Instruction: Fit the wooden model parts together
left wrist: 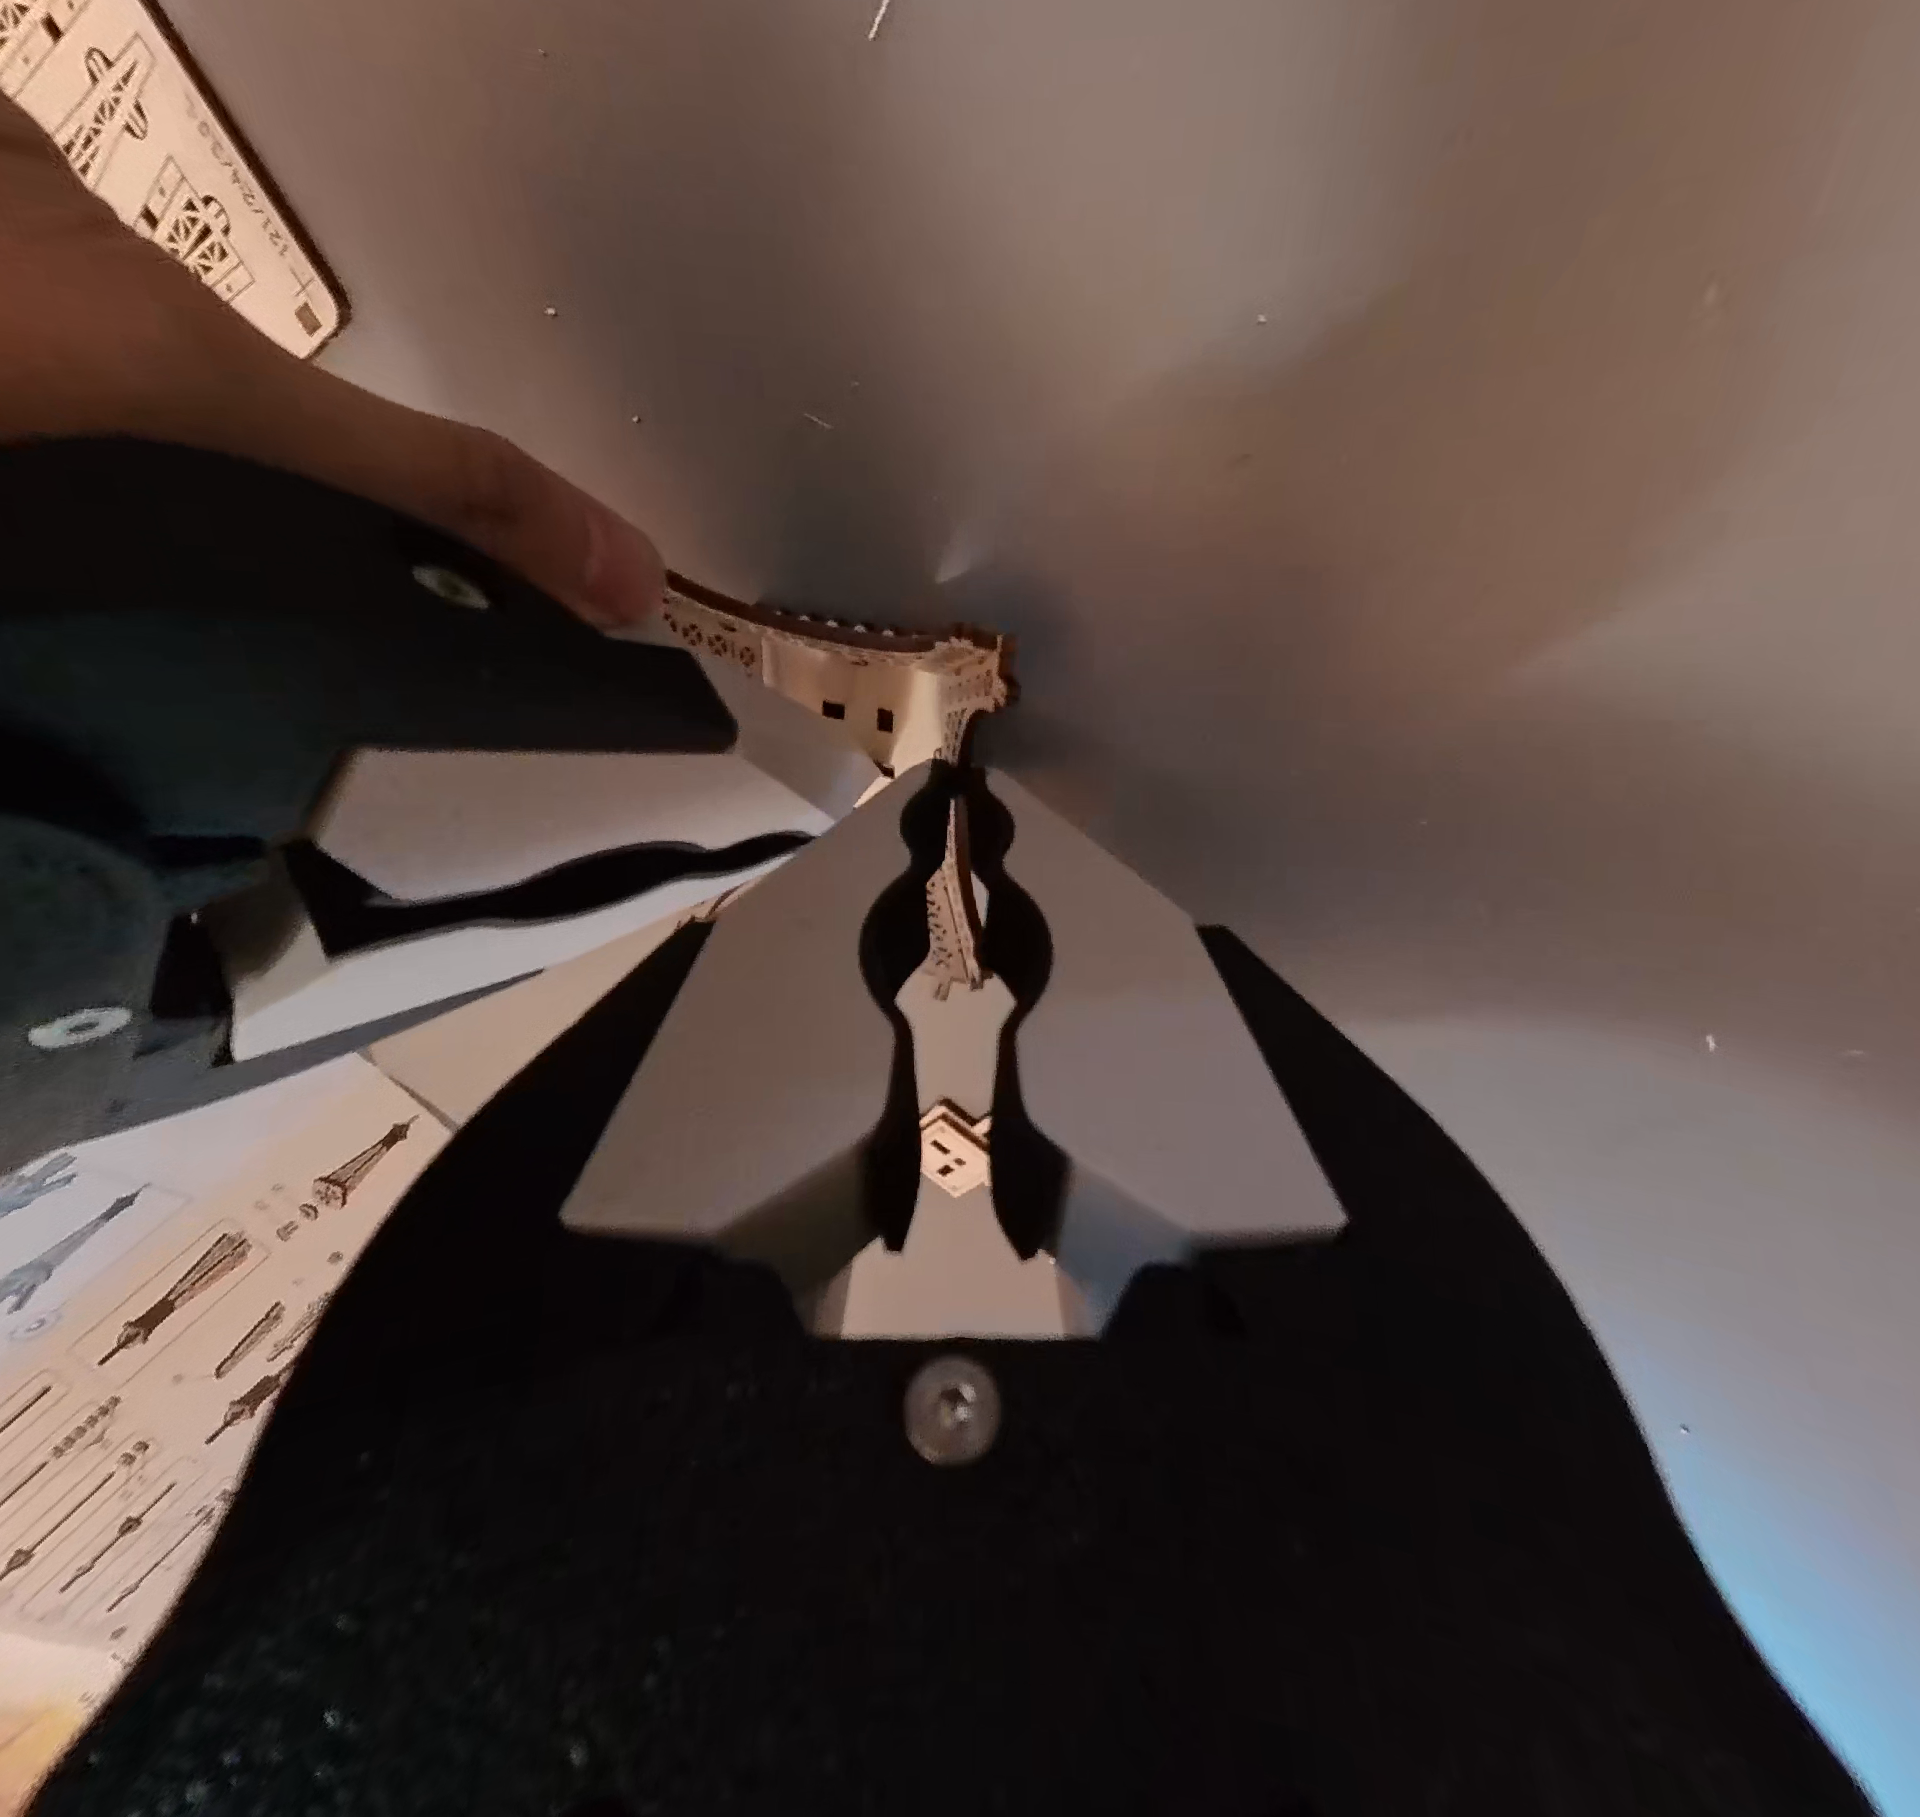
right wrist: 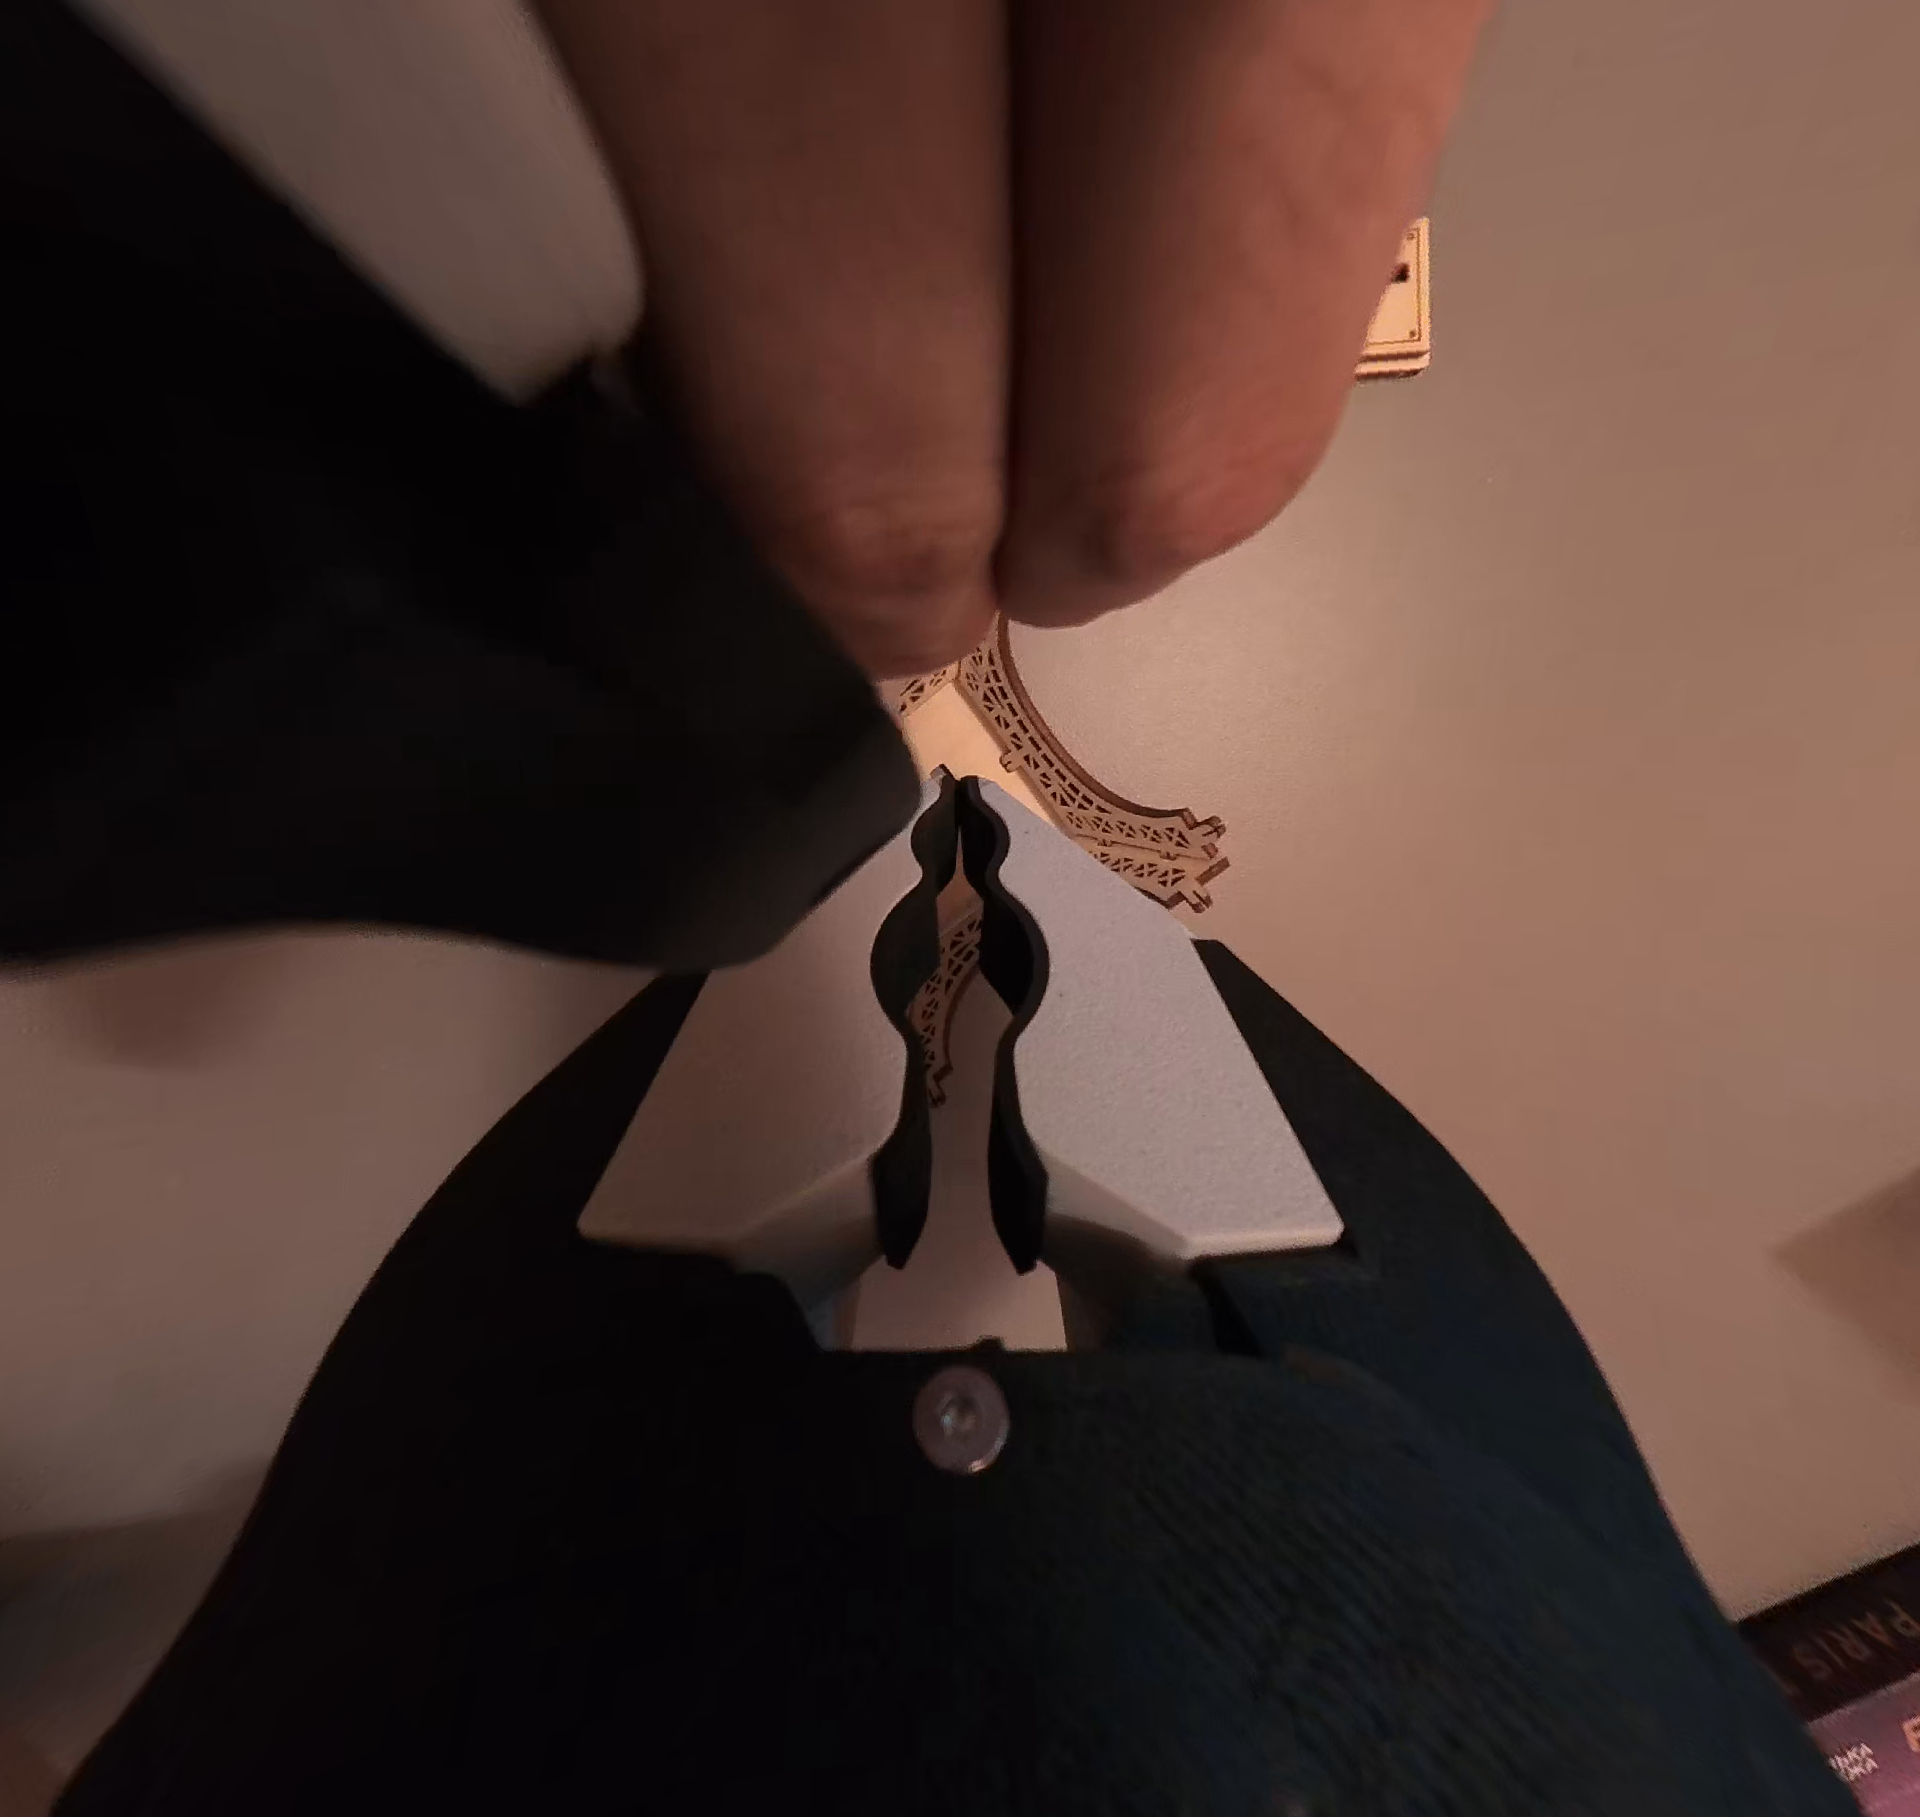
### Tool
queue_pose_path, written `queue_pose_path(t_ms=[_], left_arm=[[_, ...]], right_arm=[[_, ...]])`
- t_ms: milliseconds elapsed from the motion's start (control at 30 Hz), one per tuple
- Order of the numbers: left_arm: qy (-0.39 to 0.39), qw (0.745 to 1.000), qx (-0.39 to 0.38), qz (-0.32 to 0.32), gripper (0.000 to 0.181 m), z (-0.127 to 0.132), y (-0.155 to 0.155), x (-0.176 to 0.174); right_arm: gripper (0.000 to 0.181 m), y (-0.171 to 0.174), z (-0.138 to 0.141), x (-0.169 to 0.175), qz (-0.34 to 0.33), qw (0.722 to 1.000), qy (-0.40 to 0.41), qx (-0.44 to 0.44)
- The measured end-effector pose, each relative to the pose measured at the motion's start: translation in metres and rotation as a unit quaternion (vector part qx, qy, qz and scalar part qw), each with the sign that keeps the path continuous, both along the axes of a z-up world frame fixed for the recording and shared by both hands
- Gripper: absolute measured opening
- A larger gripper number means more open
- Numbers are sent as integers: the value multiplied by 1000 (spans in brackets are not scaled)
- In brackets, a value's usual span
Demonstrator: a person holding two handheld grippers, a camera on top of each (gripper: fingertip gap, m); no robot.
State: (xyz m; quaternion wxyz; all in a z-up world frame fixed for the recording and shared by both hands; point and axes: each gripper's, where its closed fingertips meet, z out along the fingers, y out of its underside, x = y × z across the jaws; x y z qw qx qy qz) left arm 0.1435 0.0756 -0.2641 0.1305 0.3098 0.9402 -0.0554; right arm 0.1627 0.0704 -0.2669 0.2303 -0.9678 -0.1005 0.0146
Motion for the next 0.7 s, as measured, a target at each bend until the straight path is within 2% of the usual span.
queue_pose_path(t_ms=[133,267,333,400,500,567,633,700], left_arm=[[-6,1000,-8,4,0,0,-1,1],[-21,998,-58,34,2,3,-2,1],[-17,992,-107,59,8,16,-4,1],[21,983,-150,101,10,35,-2,-4],[76,956,-212,189,8,58,10,2],[121,924,-259,255,7,67,15,12],[173,890,-289,307,6,69,17,17],[178,863,-300,366,6,65,19,34]], right_arm=[[0,0,0,0,3,1000,-4,0],[0,-1,-1,0,11,1000,-15,-3],[0,-1,-1,0,12,1000,-17,-1],[0,-1,-1,0,16,1000,-24,-2],[0,3,1,-2,30,999,-32,10],[0,10,11,-8,36,998,-13,43],[0,2,20,-5,31,998,-26,40],[0,-16,31,1,23,998,-47,26]])
